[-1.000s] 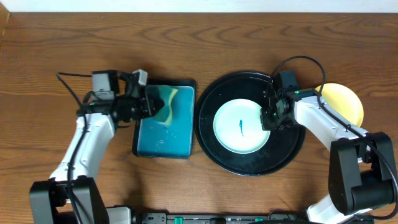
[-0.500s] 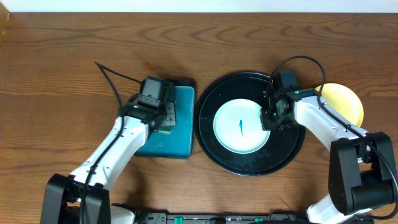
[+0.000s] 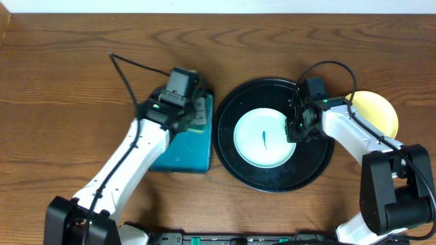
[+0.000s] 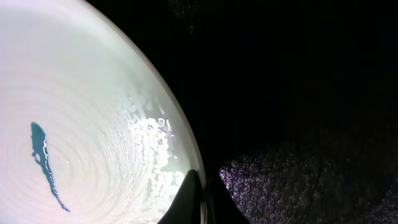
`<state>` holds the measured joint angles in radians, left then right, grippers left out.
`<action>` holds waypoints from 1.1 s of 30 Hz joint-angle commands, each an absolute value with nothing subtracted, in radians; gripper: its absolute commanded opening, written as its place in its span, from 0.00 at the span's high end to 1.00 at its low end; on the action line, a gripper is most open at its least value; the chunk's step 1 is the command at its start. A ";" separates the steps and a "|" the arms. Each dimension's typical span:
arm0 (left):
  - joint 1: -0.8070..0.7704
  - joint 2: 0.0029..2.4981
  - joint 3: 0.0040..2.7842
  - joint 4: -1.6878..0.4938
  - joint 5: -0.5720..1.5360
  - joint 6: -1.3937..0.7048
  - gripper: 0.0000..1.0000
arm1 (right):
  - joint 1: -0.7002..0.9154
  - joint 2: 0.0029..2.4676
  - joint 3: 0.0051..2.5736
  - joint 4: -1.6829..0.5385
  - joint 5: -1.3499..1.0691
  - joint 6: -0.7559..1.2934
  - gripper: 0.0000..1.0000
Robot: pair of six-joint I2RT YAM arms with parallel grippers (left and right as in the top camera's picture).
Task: Clean dirty plates on tray and stack at the side
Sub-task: 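Carry the sponge right over the white plate with the left gripper, then scrub the white plate with the sponge in the left gripper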
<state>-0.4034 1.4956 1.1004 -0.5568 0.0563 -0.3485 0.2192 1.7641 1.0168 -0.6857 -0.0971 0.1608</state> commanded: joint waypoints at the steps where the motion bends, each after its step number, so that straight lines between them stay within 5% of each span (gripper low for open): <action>1: -0.496 1.499 1.124 -0.483 0.147 -0.380 0.93 | 0.224 1.753 1.006 -0.685 -0.079 0.171 0.99; 18: -0.807 1.875 1.124 -0.094 0.188 -0.491 0.92 | 0.224 1.753 1.006 -0.688 -0.079 0.171 0.99; 33: -0.788 1.975 1.124 -0.271 -0.161 -0.496 0.92 | 0.224 1.752 1.006 -0.689 -0.080 0.171 0.99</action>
